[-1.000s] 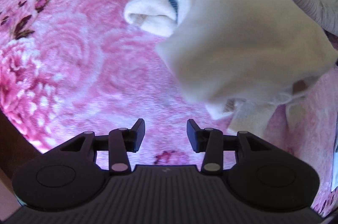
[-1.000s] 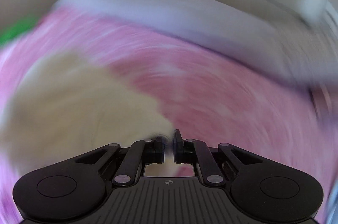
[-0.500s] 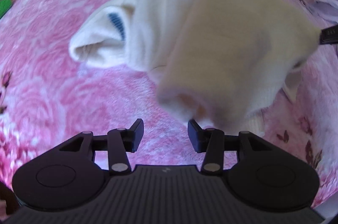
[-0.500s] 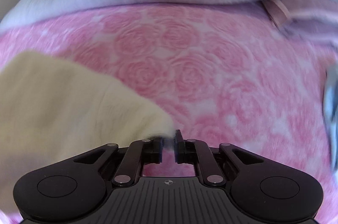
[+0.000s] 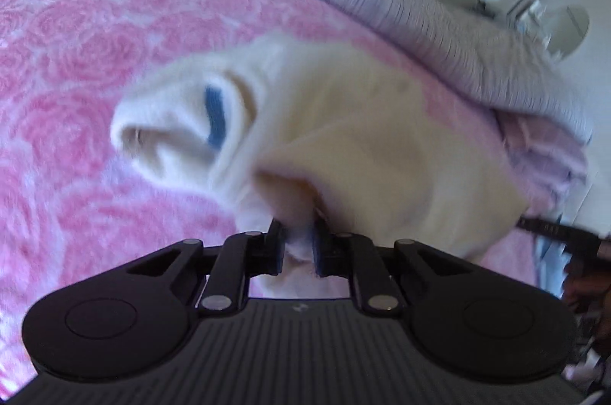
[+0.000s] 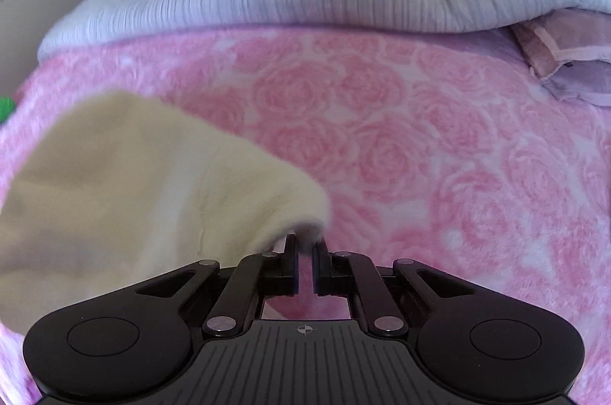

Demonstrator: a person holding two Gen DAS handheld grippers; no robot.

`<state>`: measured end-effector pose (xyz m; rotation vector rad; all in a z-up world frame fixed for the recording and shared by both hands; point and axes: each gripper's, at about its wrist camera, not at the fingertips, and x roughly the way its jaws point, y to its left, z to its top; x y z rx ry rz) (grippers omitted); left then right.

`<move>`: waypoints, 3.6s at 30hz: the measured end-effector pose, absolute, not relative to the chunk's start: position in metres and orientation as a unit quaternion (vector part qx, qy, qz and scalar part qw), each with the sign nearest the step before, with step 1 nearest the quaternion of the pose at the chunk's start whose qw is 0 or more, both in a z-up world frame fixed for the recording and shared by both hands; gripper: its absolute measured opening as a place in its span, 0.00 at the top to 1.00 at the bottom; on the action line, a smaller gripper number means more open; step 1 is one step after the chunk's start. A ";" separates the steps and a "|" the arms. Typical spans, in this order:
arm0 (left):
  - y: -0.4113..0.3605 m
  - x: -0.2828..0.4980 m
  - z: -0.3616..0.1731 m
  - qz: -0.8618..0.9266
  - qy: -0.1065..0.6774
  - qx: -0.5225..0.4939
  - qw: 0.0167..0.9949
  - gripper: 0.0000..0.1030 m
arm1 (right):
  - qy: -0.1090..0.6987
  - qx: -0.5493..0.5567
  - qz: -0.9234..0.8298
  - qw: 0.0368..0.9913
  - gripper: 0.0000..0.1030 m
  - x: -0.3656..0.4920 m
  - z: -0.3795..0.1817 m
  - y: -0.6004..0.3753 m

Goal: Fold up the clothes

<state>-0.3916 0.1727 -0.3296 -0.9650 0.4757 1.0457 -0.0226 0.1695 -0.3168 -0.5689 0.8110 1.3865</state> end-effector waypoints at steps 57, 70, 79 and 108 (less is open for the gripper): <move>0.221 -0.508 -0.105 0.588 0.135 -0.180 0.777 0.91 | 0.052 -0.177 0.718 0.672 0.95 -0.089 -0.121 0.126; 0.180 -0.576 0.006 0.578 0.065 -0.131 0.803 0.91 | -0.024 -0.138 0.762 0.633 0.99 -0.157 0.013 0.033; 0.356 -0.473 -0.030 0.517 0.233 -0.173 0.805 0.82 | 0.072 -0.092 0.692 0.712 1.00 -0.123 0.045 0.113; 0.223 -0.534 -0.314 0.300 0.487 -0.371 0.731 0.59 | 0.604 -0.143 0.445 0.646 0.39 -0.285 -0.301 0.072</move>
